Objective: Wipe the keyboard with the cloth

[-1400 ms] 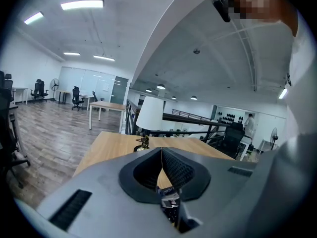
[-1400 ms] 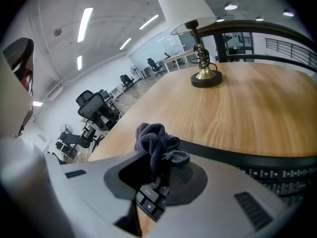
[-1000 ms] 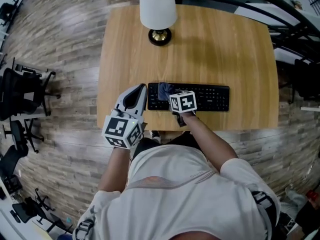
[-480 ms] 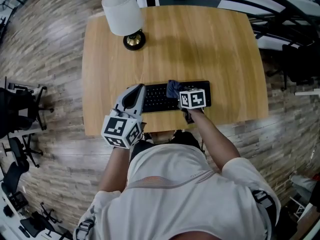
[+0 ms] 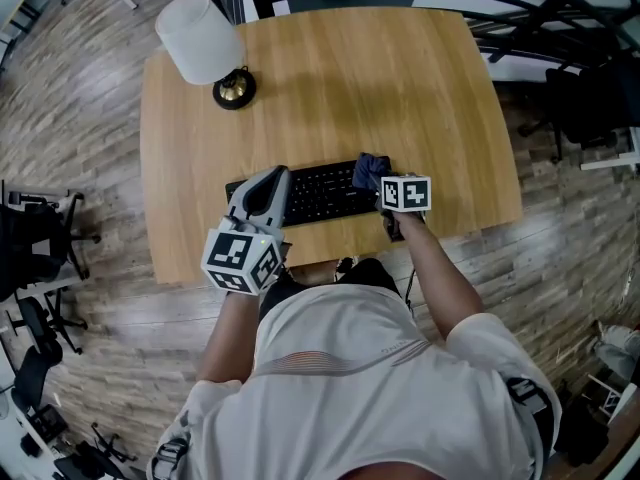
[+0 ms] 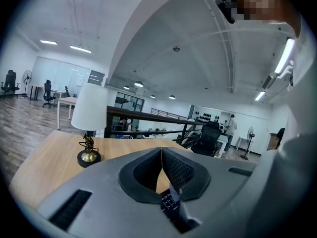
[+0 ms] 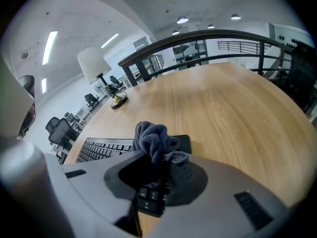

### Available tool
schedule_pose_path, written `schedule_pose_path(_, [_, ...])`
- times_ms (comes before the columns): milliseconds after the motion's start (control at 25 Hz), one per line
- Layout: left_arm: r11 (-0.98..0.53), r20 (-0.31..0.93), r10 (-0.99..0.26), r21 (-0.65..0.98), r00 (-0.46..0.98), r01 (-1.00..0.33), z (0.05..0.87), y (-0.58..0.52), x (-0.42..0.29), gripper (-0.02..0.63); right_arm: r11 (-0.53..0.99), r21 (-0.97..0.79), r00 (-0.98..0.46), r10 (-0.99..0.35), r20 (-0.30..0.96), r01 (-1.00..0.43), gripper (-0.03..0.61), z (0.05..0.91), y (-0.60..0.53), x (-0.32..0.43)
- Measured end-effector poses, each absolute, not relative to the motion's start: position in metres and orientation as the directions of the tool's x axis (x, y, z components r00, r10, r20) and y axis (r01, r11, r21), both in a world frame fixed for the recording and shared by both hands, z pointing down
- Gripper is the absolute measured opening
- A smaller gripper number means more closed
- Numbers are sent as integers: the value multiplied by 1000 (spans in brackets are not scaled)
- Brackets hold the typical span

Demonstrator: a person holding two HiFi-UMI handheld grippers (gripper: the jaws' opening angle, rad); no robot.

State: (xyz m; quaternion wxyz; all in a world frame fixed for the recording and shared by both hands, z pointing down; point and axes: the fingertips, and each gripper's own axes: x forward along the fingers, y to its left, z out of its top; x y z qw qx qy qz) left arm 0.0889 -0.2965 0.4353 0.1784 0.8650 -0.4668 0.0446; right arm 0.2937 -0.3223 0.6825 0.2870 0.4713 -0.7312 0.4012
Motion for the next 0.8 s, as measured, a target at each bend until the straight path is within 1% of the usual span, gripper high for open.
schedule_pose_path(200, [-512,240,-784,270,572,-815,433,-298,98,15,148,-302,-335,-495,802,-942,133,682,-327,342])
schedule_pose_path(360, [-506,249,-785,271,567,-819,435,-296,94,15,109,-302,-315,-506,803,-947,135,682,-327,359])
schedule_pose_path(520, [-493,252,-793,271,555,-827,435,-293,81,15,58,-214,-209,-563,800,-975,130,669,-326,375])
schedule_pose_path(640, [-481,256,-799,271,544,-834,435,-290,63,15,46,-207,-193,-601,775,-977,130,650,-322,367])
schedule_pose_path(800, [-458,264,-810,273,523,-846,437,-285,34,15,121,-279,-291,-627,723,-953,129,625,-317,313])
